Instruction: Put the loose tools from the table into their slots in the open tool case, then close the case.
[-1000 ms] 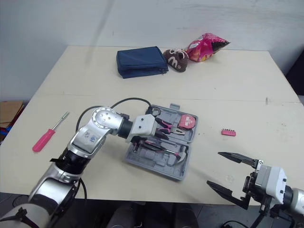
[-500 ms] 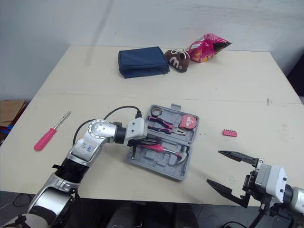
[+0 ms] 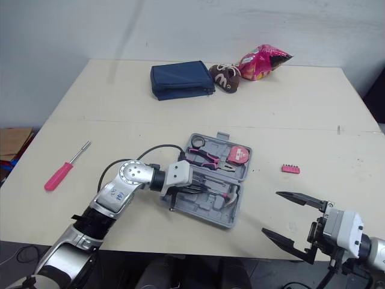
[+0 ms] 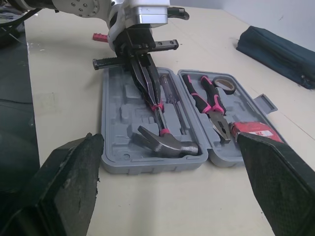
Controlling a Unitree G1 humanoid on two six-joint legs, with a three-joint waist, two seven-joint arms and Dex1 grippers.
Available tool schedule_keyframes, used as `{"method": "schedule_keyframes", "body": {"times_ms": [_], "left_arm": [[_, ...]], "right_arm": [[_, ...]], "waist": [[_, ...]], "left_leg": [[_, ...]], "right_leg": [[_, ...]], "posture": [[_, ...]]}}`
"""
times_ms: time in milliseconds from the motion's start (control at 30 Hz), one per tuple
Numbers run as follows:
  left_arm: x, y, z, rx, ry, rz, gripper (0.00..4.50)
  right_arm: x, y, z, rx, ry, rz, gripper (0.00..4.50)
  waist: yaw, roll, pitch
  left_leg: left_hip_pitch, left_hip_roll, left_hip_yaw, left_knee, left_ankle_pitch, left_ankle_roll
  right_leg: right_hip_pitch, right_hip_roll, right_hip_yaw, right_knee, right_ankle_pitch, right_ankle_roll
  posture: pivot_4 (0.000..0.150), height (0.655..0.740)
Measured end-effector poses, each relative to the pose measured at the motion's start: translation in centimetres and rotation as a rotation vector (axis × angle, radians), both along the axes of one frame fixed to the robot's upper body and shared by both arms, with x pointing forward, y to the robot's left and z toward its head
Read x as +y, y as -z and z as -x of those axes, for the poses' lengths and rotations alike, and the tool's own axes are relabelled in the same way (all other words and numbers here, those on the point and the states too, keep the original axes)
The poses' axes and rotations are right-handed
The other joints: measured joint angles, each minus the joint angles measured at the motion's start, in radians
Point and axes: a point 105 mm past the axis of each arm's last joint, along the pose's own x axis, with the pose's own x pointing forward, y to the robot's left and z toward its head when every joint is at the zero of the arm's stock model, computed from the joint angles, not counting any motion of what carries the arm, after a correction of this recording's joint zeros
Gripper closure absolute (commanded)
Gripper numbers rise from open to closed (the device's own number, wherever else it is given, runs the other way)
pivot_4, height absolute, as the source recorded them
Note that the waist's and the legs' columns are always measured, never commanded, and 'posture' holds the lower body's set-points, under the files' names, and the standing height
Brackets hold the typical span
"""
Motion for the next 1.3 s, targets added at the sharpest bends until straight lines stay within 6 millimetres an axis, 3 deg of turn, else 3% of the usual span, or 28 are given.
{"method": "schedule_keyframes", "body": {"times_ms": [67,433,667,733,767,1000,1133,1233,1300], "left_arm": [[0.0,0.1,0.0,0.017,-0.008,-0.009,4.43],[-0.4,0.5,0.1,0.099,-0.053,-0.072,4.43],[-0.7,1.4,0.5,0.056,-0.039,-0.165,4.43],[-0.8,2.0,0.6,0.053,-0.040,-0.197,4.43],[-0.8,2.2,0.7,0.056,-0.044,-0.201,4.43],[-1.0,2.3,0.7,0.077,-0.061,-0.200,4.43],[-1.3,2.1,0.4,0.094,-0.074,-0.083,4.43],[-0.9,1.1,0.1,0.086,-0.058,0.042,4.43],[-0.4,-0.5,0.2,0.060,-0.012,0.126,4.43]], "right_arm": [[0.0,0.0,0.0,-0.001,0.000,0.000,0.00],[0.0,-0.2,-0.2,-0.013,0.008,-0.003,0.00],[0.0,-0.2,-0.3,-0.012,0.008,-0.006,0.00],[0.1,-0.2,-0.3,-0.013,0.011,-0.007,0.00],[0.1,-0.2,-0.3,-0.013,0.012,-0.009,0.00],[0.5,-0.2,-0.4,-0.011,0.015,-0.020,0.00],[0.6,-0.4,-0.5,-0.018,0.020,-0.022,0.00],[0.5,-0.4,-0.6,-0.018,0.021,-0.022,0.00],[0.4,-0.4,-0.5,-0.014,0.015,-0.013,0.00]], "waist": [[0.000,0.000,0.000],[0.000,0.001,-0.012],[0.000,-0.001,-0.035],[0.000,0.001,-0.038],[0.000,0.002,-0.039],[0.000,0.003,-0.041],[0.001,0.006,-0.039],[0.001,0.009,-0.031],[0.001,0.004,-0.025]], "left_leg": [[0.007,0.001,0.000,-0.002,-0.002,-0.001],[0.008,0.001,0.000,-0.005,-0.002,-0.001],[0.013,0.002,-0.001,-0.010,-0.003,-0.002],[0.019,0.003,-0.001,-0.013,-0.006,-0.003],[0.023,0.003,-0.001,-0.016,-0.008,-0.006],[0.035,0.003,-0.001,-0.029,-0.007,-0.007],[0.031,0.003,-0.001,-0.028,-0.007,-0.007],[0.017,0.002,-0.001,-0.026,0.001,-0.002],[0.002,0.002,-0.001,-0.025,0.006,-0.006]], "right_leg": [[0.006,0.000,0.000,-0.002,0.000,0.000],[0.007,-0.001,0.001,-0.004,0.000,-0.001],[0.012,-0.001,0.001,-0.009,-0.002,-0.004],[0.022,-0.001,0.001,-0.014,-0.006,-0.010],[0.026,-0.001,0.002,-0.017,-0.012,-0.022],[0.039,-0.001,0.002,-0.031,-0.013,-0.023],[0.036,-0.001,0.003,-0.033,-0.012,-0.023],[0.015,-0.002,0.002,-0.028,-0.007,-0.019],[-0.001,-0.001,0.001,-0.021,0.003,-0.005]], "posture": [[0.150,0.7400],[0.150,0.7400],[0.150,0.7400],[0.150,0.7400],[0.150,0.7400],[0.150,0.7400],[0.150,0.7400],[0.150,0.7400],[0.150,0.7400]]}}
